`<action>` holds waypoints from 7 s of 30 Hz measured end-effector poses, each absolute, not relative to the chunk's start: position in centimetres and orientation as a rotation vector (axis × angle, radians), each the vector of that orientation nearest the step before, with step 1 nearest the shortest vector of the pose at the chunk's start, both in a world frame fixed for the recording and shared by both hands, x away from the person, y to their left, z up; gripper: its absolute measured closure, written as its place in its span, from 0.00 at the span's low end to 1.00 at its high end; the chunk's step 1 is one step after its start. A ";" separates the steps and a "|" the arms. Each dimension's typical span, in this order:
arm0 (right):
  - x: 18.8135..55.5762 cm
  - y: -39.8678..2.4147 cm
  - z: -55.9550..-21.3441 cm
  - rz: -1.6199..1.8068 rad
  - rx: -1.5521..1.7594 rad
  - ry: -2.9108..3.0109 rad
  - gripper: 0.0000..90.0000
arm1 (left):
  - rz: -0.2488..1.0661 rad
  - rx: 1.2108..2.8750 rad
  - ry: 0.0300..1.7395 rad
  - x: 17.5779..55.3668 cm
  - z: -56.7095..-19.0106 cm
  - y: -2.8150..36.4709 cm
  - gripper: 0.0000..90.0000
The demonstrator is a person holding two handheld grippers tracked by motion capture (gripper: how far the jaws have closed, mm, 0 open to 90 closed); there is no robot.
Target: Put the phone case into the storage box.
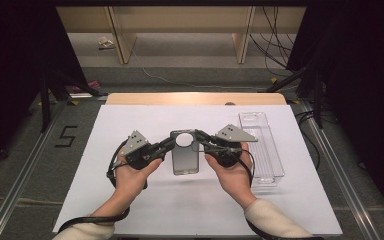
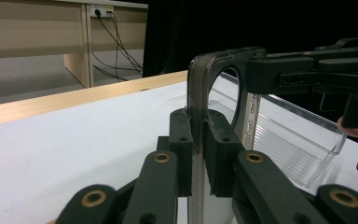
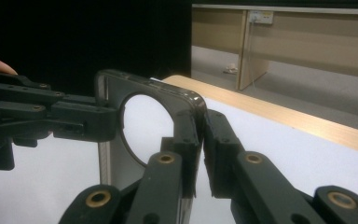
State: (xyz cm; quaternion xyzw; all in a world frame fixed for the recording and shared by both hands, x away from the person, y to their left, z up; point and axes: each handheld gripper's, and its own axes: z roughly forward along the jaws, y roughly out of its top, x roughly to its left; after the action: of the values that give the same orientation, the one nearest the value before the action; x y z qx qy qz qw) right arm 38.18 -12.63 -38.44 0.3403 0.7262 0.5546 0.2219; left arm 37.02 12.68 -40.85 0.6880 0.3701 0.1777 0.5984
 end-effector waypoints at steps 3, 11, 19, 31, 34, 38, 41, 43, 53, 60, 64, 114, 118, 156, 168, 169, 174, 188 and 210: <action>38.2 -12.7 -38.4 1.525 0.941 2.008 0.94 | 0.405 1.601 0.861 37.0 -40.9 12.6 0.91; 38.1 -12.7 -38.3 1.519 0.938 2.004 0.95 | 0.405 1.625 0.849 37.1 -40.8 12.5 0.89; 38.1 -12.8 -38.2 1.496 0.958 1.997 0.95 | 0.440 1.669 0.823 37.1 -40.5 12.4 0.79; 38.3 -13.3 -38.0 1.476 0.995 1.970 0.95 | 0.462 1.775 0.743 36.8 -39.6 12.3 0.28; 38.3 -13.5 -37.9 1.473 1.001 1.967 0.95 | 0.445 1.799 0.727 36.6 -39.7 12.4 0.17; 38.4 -13.6 -37.8 1.472 1.005 1.962 0.95 | 0.438 1.807 0.704 36.3 -39.9 12.9 0.12; 38.4 -13.7 -37.7 1.473 1.008 1.957 0.95 | 0.431 1.800 0.689 36.2 -39.9 13.4 0.07; 38.5 -13.8 -37.7 1.469 1.013 1.955 0.95 | 0.434 1.798 0.677 36.0 -39.9 13.7 0.05; 38.7 -14.5 -37.5 1.470 1.038 1.936 0.95 | 0.428 1.788 0.658 35.6 -40.2 15.6 0.00; 39.0 -15.2 -37.0 1.477 1.057 1.910 0.95 | 0.443 1.792 0.657 35.1 -40.6 16.6 0.00; 39.1 -15.6 -36.8 1.481 1.066 1.898 0.95 | 0.450 1.802 0.656 34.8 -40.8 17.0 0.00; 40.0 -19.3 -34.7 1.494 1.126 1.782 0.95 | 0.478 1.809 0.702 34.7 -42.0 18.6 0.00; 40.0 -19.5 -34.6 1.491 1.127 1.780 0.95 | 0.478 1.807 0.703 34.7 -42.0 18.6 0.00; 40.4 -21.2 -33.9 1.487 1.155 1.721 0.95 | 0.484 1.814 0.706 34.8 -42.1 18.7 0.00; 40.5 -21.8 -33.7 1.487 1.164 1.702 0.95 | 0.485 1.813 0.705 34.8 -42.1 18.7 0.00; 40.5 -21.8 -33.7 1.486 1.163 1.699 0.95 | 0.485 1.813 0.705 34.8 -42.1 18.7 0.00; 40.6 -22.1 -33.6 1.484 1.165 1.689 0.95 | 0.486 1.814 0.704 34.8 -42.2 18.7 0.00; 40.7 -22.8 -33.4 1.475 1.170 1.674 0.95 | 0.488 1.814 0.706 34.8 -42.2 18.8 0.00; 40.9 -23.7 -33.1 1.469 1.180 1.655 0.95 | 0.486 1.810 0.711 34.9 -42.2 18.8 0.00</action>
State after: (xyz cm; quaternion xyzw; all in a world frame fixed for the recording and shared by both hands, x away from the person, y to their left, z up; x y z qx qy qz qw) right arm 40.94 -23.70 -33.07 0.4472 0.6270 0.5565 0.3117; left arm 34.87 18.79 -42.21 0.7608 0.2989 0.2042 0.5386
